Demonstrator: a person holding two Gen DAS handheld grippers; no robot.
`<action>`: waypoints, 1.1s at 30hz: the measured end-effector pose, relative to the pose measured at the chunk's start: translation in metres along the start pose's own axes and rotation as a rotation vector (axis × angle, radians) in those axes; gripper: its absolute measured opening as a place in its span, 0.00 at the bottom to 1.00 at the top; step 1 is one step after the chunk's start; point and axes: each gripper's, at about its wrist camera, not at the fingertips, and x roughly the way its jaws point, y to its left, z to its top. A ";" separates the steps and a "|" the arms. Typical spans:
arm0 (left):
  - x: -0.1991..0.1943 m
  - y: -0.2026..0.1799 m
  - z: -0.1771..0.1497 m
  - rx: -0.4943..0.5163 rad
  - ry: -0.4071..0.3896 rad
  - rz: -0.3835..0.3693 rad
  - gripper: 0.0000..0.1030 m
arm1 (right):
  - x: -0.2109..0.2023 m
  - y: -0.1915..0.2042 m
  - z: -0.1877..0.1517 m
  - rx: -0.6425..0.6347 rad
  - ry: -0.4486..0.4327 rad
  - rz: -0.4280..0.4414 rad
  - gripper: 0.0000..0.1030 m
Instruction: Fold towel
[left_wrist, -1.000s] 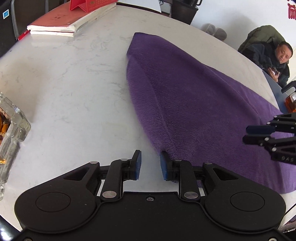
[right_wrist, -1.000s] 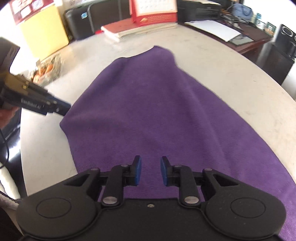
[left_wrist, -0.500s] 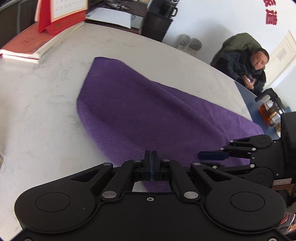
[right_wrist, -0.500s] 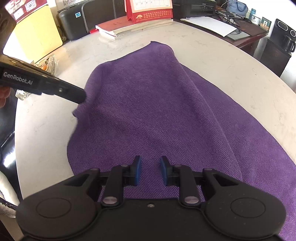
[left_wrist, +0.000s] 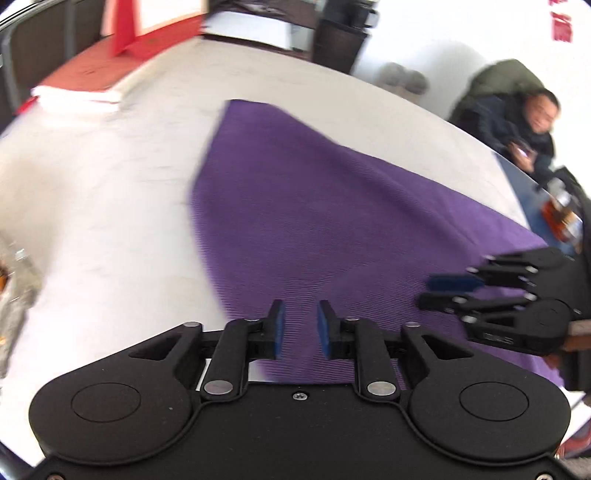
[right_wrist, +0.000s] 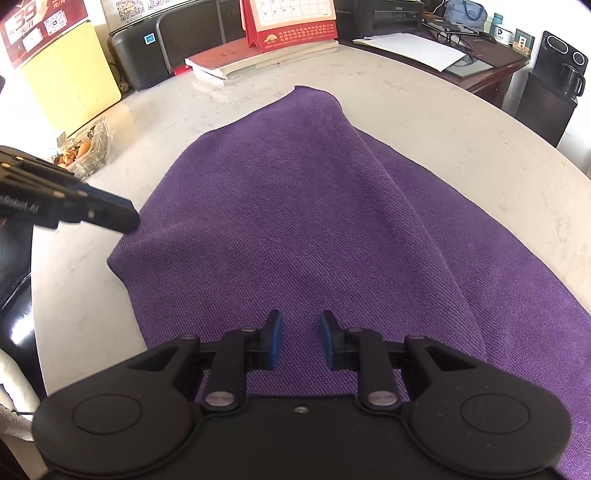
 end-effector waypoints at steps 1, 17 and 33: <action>0.003 0.005 0.000 -0.019 0.007 0.010 0.22 | 0.000 0.000 0.000 -0.002 0.001 -0.002 0.20; 0.029 0.010 0.007 -0.027 0.003 0.062 0.04 | -0.001 0.002 0.002 -0.005 0.005 -0.008 0.20; 0.042 -0.060 0.042 0.156 -0.043 -0.164 0.05 | -0.001 -0.001 -0.002 0.036 -0.011 -0.001 0.20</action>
